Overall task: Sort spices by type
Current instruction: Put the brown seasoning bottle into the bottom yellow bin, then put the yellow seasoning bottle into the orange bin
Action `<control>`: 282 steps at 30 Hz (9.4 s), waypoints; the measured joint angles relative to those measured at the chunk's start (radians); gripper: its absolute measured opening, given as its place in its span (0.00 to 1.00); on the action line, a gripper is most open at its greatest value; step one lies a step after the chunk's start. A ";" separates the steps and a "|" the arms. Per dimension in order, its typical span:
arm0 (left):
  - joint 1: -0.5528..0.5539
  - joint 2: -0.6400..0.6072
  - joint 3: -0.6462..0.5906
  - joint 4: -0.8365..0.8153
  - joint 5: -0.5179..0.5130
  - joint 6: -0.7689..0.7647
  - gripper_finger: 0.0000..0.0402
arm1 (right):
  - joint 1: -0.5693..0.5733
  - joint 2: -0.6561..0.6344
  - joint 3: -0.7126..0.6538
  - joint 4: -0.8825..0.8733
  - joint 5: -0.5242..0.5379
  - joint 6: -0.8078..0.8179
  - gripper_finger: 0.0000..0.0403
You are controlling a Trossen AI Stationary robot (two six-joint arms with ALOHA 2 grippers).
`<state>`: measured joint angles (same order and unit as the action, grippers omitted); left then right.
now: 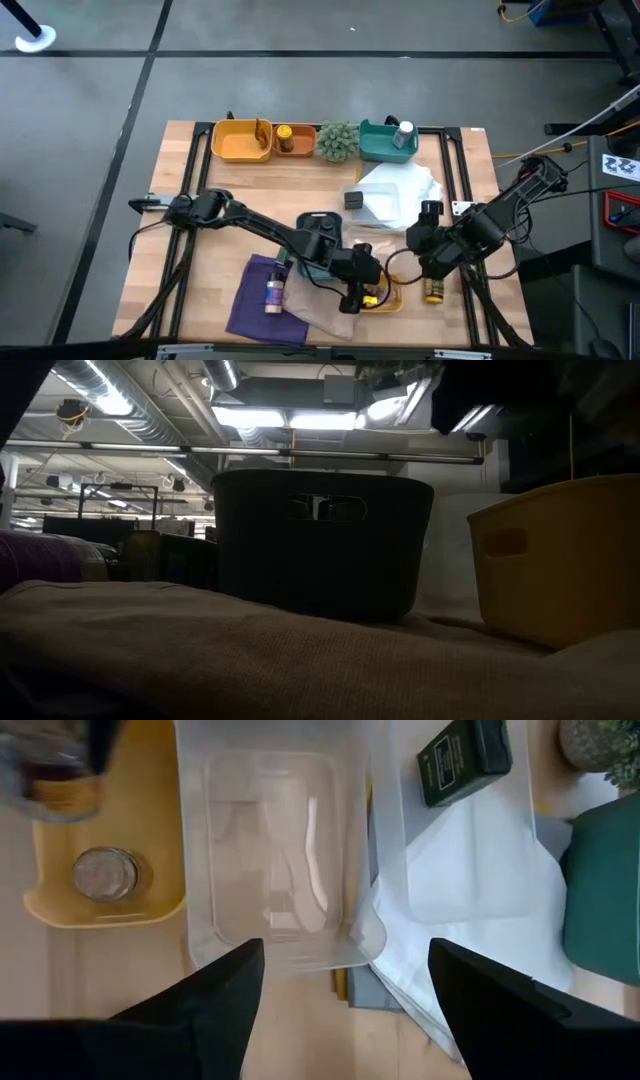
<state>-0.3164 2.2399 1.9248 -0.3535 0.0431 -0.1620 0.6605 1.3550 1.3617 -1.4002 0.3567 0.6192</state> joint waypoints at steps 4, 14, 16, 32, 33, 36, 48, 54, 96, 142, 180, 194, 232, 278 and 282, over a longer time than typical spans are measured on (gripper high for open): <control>0.000 0.026 0.017 -0.077 -0.030 0.006 0.41 | 0.000 -0.030 0.000 -0.010 0.000 0.000 0.70; -0.011 0.046 0.016 -0.160 -0.032 0.006 0.41 | 0.000 -0.046 0.000 -0.007 0.000 0.000 0.70; -0.012 0.048 0.016 -0.190 -0.032 -0.007 0.41 | 0.000 -0.046 0.000 -0.006 0.001 -0.001 0.70; -0.011 0.049 0.016 -0.241 -0.032 0.005 0.44 | 0.000 -0.045 0.000 -0.004 0.001 0.000 0.70; -0.011 0.049 0.016 -0.241 -0.032 0.013 0.45 | 0.000 -0.045 0.000 -0.004 0.001 0.000 0.70; -0.011 0.049 0.015 -0.238 -0.032 0.024 0.47 | 0.000 -0.045 0.000 -0.004 0.001 0.000 0.70; -0.011 0.049 0.015 -0.228 -0.032 0.062 0.48 | 0.000 -0.045 0.000 -0.004 -0.001 0.000 0.70; -0.008 0.082 0.015 -0.145 -0.008 0.091 0.48 | 0.000 -0.044 0.000 0.019 -0.001 0.000 0.70; 0.003 0.079 0.016 -0.137 -0.017 0.110 0.48 | 0.000 -0.044 0.000 0.022 -0.020 0.000 0.70; 0.000 0.073 0.142 -0.251 -0.022 0.140 0.59 | 0.001 -0.045 -0.001 0.116 -0.173 0.049 0.70; 0.286 -0.074 0.405 -0.810 0.130 0.475 0.59 | 0.367 0.127 -0.002 -0.067 -0.175 0.086 0.70; 0.226 -0.074 0.405 -0.816 0.130 0.458 0.59 | 0.373 0.450 -0.002 -0.065 -0.278 -0.497 0.70; 0.190 -0.074 0.405 -0.840 0.129 0.457 0.59 | 0.373 0.494 -0.310 0.268 -0.327 -0.366 0.61; 0.323 -0.482 0.411 -0.828 -0.051 0.279 0.59 | 0.135 0.460 0.300 -0.161 0.033 -0.102 0.62; 0.372 -0.509 0.411 -0.796 -0.058 0.299 0.59 | 0.029 0.452 0.359 -0.169 0.159 -0.256 0.61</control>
<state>0.0560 1.7309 2.3360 -1.1496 -0.0151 0.1370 0.6896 1.8066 1.7203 -1.5697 0.5154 0.3629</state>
